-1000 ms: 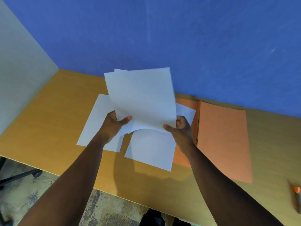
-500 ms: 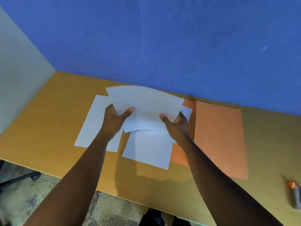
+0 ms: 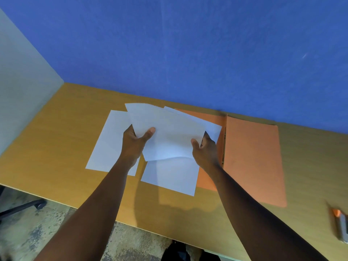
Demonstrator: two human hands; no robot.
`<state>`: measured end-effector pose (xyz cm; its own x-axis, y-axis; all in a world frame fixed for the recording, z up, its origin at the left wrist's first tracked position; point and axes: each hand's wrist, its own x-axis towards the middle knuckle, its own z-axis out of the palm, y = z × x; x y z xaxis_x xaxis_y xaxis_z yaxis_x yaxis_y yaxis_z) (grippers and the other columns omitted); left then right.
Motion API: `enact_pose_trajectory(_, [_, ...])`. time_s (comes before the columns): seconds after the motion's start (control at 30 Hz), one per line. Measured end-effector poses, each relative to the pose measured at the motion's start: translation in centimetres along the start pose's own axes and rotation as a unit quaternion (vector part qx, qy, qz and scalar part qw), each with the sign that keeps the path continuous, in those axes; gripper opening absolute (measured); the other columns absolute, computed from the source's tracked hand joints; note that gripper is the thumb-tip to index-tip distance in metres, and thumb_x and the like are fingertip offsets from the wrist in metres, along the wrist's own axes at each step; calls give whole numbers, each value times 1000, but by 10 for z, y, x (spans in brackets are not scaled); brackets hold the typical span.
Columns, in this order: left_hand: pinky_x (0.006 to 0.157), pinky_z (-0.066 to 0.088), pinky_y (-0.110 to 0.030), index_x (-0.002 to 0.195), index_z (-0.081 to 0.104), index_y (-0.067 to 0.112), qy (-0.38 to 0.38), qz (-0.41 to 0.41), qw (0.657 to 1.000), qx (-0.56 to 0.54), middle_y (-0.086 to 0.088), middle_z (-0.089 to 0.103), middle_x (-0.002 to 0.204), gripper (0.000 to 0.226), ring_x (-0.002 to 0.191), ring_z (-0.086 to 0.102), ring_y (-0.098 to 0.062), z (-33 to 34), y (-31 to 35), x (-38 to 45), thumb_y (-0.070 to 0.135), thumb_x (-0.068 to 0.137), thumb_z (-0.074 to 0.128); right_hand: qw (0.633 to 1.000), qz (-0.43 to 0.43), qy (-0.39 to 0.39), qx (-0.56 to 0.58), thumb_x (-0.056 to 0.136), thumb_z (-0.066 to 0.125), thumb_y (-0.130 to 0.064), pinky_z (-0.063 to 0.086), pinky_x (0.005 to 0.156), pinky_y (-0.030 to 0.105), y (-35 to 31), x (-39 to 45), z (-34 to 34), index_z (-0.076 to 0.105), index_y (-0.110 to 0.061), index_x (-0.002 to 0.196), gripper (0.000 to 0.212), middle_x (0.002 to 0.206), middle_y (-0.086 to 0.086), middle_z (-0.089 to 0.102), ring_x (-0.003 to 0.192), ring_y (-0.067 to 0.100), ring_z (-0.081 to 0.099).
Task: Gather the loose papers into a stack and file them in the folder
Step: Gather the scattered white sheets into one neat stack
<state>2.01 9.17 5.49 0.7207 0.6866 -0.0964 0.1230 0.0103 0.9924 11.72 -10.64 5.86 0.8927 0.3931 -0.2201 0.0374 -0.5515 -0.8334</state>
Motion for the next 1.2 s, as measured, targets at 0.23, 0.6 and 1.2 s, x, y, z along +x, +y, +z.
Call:
enact_pose_trajectory(0.23, [71,47,-25,115,68,16,3,-155,987,48,3,66,88,32,79,62,-13,3,-37,21,39,93,67,999,16,41,-25,99,49,-14,36,46,3,23,5,-6,56,-14,110,13,86,-9,60,73,9,55])
enact_pose_trajectory(0.6, [76,47,-33,114,63,10,110,-283,922,241,-7,65,107,54,102,62,-29,45,-104,20,48,77,73,985,148,55,-69,88,42,-9,55,61,36,74,-6,-34,58,-21,119,37,99,7,70,79,33,64])
enact_pose_trajectory(1.2, [99,48,-43,137,35,4,174,-292,821,458,-21,44,133,118,118,49,-31,98,-102,36,76,54,78,987,153,23,-51,96,44,-7,40,47,17,97,5,-42,55,-20,123,32,103,-1,65,78,20,62])
